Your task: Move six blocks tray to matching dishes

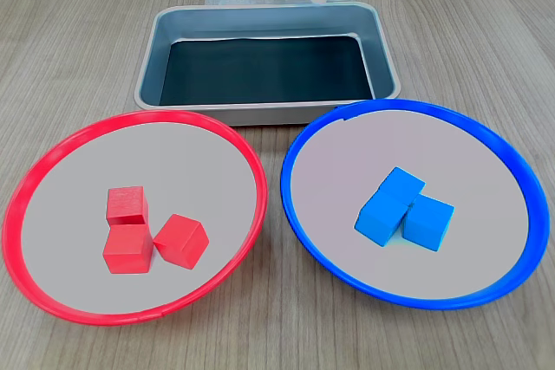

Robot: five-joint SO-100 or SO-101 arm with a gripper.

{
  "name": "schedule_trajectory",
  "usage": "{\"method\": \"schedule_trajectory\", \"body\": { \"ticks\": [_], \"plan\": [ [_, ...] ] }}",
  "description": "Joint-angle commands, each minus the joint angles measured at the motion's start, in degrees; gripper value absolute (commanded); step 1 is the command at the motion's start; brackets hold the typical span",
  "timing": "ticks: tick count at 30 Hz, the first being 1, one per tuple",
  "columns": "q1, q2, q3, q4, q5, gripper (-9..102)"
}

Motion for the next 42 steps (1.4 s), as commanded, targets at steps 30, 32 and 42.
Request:
{"method": "schedule_trajectory", "body": {
  "ticks": [30,32,42],
  "plan": [
    [9.3,16.8,6.3,23.3,17.0,0],
    [9.3,16.8,6.3,23.3,17.0,0],
    [9.3,16.8,6.3,23.3,17.0,0]
  ]
}}
